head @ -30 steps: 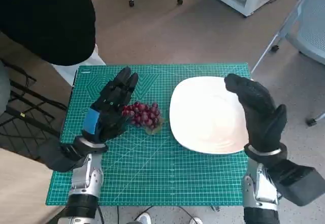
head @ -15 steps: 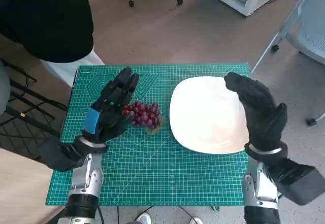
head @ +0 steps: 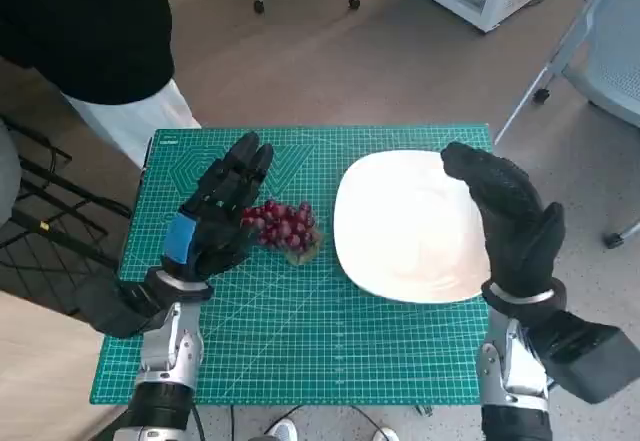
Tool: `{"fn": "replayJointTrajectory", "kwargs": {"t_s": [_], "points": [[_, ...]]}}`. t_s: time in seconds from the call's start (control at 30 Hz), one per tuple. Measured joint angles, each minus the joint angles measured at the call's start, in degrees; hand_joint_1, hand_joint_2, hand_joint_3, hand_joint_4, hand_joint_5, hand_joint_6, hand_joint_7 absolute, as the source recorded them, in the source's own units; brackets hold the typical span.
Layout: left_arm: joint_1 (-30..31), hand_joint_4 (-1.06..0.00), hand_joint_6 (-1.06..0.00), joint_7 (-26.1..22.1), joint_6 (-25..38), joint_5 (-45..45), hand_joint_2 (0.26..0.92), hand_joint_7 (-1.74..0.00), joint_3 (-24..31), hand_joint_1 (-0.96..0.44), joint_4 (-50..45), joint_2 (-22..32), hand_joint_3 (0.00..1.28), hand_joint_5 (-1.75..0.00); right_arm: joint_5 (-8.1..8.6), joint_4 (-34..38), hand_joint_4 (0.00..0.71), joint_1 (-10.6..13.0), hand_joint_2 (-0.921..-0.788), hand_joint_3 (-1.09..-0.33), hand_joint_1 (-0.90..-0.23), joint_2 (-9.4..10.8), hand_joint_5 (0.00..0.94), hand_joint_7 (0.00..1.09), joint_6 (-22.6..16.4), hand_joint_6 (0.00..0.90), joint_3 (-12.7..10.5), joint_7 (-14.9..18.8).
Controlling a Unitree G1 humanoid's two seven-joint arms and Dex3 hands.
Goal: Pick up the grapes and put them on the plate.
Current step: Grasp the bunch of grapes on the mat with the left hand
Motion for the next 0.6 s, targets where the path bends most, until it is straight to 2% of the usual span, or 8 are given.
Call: {"fn": "replayJointTrajectory", "kwargs": {"t_s": [0.17,0.37,0.5,0.6], "points": [[0.00,-0.19,-0.31,0.96,-1.61,2.57,0.921,0.00,-0.44,-0.54,0.02,0.57,0.21,0.00,-0.05,0.03,0.304,0.00,-0.921,-0.722,-0.647,0.01,0.000,0.44,-0.29,0.010,0.07,0.00],[0.05,-0.07,-0.15,5.67,-3.91,14.52,0.909,0.00,-2.18,-0.57,-0.87,4.52,0.06,0.00,0.00,0.08,0.304,-0.04,-0.921,-0.723,-0.642,0.02,0.001,0.44,-0.56,0.009,0.16,-0.01],[0.43,-0.02,-0.08,9.27,-1.91,23.86,0.828,0.00,-3.02,-0.53,-3.87,7.73,0.01,0.00,0.03,0.07,0.304,-0.13,-0.921,-0.726,-0.639,0.00,0.000,0.44,-0.64,0.008,0.18,-0.01],[0.76,-0.01,-0.08,11.05,1.81,30.98,0.764,-0.01,-3.71,-0.47,-7.37,9.64,0.01,0.00,0.04,0.07,0.304,-0.17,-0.921,-0.728,-0.640,-0.01,0.000,0.44,-0.73,0.007,0.18,-0.01]]}}
